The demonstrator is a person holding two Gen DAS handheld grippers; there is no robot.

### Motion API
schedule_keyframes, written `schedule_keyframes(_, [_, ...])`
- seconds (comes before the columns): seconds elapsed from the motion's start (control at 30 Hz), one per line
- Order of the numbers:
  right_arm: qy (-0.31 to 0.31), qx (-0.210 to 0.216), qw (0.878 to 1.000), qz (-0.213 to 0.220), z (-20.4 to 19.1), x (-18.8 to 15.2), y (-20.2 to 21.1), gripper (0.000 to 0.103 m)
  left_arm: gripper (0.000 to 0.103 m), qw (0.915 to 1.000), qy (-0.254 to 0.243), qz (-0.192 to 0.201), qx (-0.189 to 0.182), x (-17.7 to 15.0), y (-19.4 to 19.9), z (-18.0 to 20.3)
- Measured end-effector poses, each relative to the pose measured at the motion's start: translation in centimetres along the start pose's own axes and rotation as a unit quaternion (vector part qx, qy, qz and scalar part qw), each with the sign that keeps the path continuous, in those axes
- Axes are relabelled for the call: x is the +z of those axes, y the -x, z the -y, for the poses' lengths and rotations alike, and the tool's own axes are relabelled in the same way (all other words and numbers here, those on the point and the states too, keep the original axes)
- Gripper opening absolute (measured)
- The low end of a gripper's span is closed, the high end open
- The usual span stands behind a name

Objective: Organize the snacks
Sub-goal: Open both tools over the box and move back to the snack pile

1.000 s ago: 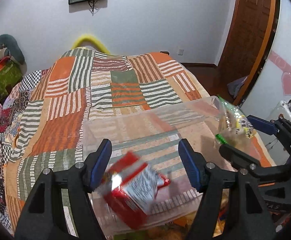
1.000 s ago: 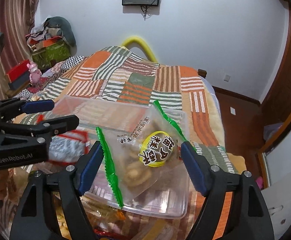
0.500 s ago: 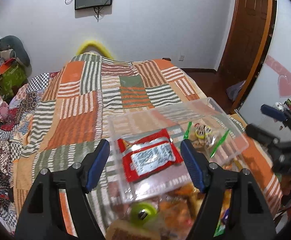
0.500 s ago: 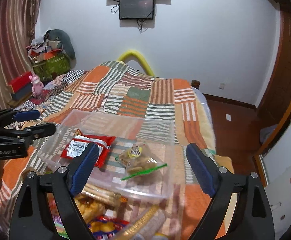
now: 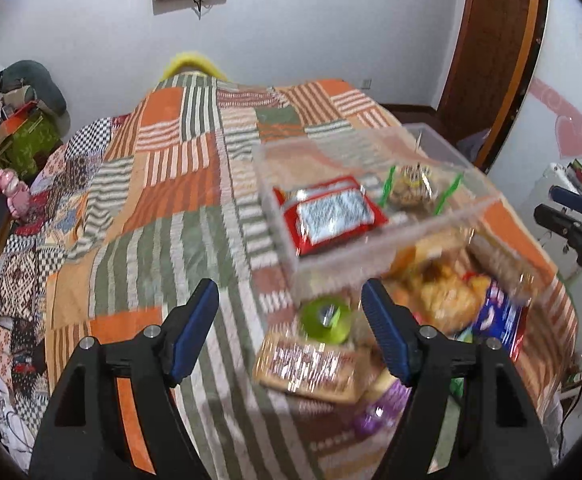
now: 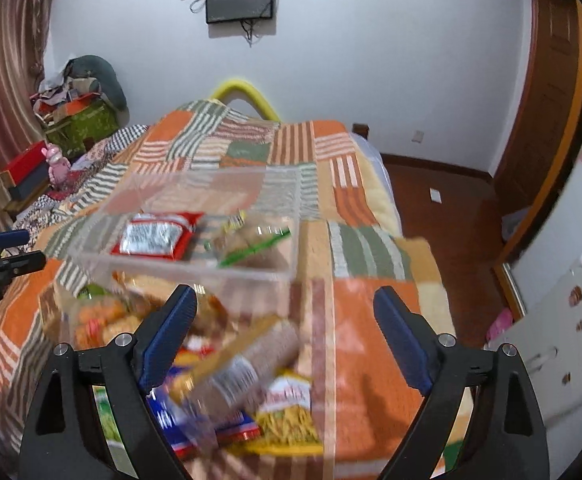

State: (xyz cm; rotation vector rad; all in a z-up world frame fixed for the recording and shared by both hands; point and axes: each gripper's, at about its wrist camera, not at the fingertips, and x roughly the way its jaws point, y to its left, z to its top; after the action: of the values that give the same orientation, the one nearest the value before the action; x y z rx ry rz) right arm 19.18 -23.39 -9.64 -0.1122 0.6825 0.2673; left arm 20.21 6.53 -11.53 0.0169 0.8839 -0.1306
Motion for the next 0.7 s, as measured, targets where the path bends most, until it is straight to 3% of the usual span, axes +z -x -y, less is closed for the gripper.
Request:
schedule_keyframes(0.1, [-0.016, 0.006, 1.000, -0.018, 0.6, -1.3, -0.1, 0.089, 0.084, 0.9998, 0.015, -0.009, -0.003, -1.5, -0.2, -0.5])
schedule_keyframes(0.3, [-0.047, 0.019, 0.997, -0.051, 1.1, -3.4, -1.4, 0.089, 0.087, 0.9995, 0.014, -0.027, -0.006, -3.9, -1.1, -0.2])
schedule_keyframes(0.47, [-0.070, 0.017, 0.996, -0.057, 1.3, -3.2, -2.3, 0.089, 0.090, 0.9988, 0.013, -0.044, -0.019, -4.9, -2.4, 0.3])
schedule_keyframes(0.7, [-0.055, 0.012, 0.996, -0.066, 0.2, -2.7, -3.7, 0.089, 0.090, 0.9976, 0.019, -0.063, -0.022, -5.2, -4.4, 0.4])
